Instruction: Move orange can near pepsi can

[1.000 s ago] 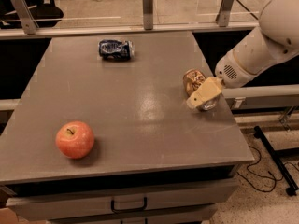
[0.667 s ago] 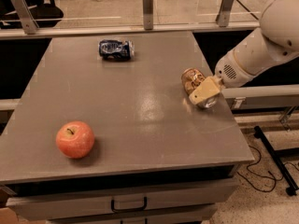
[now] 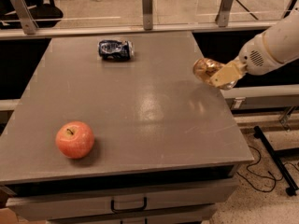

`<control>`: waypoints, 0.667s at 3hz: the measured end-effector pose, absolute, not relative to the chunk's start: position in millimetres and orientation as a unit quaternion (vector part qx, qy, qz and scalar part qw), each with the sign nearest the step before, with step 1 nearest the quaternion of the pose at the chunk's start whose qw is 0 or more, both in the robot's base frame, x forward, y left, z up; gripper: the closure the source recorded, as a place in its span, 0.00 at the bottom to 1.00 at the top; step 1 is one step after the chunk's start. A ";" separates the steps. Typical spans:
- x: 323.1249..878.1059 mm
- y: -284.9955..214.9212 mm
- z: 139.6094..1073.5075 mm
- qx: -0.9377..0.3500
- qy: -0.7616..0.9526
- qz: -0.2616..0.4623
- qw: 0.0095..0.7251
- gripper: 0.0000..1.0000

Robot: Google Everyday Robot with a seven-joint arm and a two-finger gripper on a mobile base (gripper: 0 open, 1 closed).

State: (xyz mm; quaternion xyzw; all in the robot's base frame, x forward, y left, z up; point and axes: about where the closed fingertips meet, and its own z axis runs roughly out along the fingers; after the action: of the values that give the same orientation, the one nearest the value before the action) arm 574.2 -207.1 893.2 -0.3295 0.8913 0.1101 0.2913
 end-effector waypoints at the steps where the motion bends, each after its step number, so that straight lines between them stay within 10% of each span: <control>1: 574.7 -205.2 895.2 -0.334 0.889 0.109 0.293 1.00; 2: 574.7 -205.2 895.2 -0.334 0.889 0.109 0.293 1.00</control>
Offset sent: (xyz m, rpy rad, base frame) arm 0.0007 0.0012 0.0026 -0.0031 -0.0076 0.0075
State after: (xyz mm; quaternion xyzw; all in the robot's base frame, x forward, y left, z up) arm 574.7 -205.2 895.2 -0.3336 0.8894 0.1090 0.2929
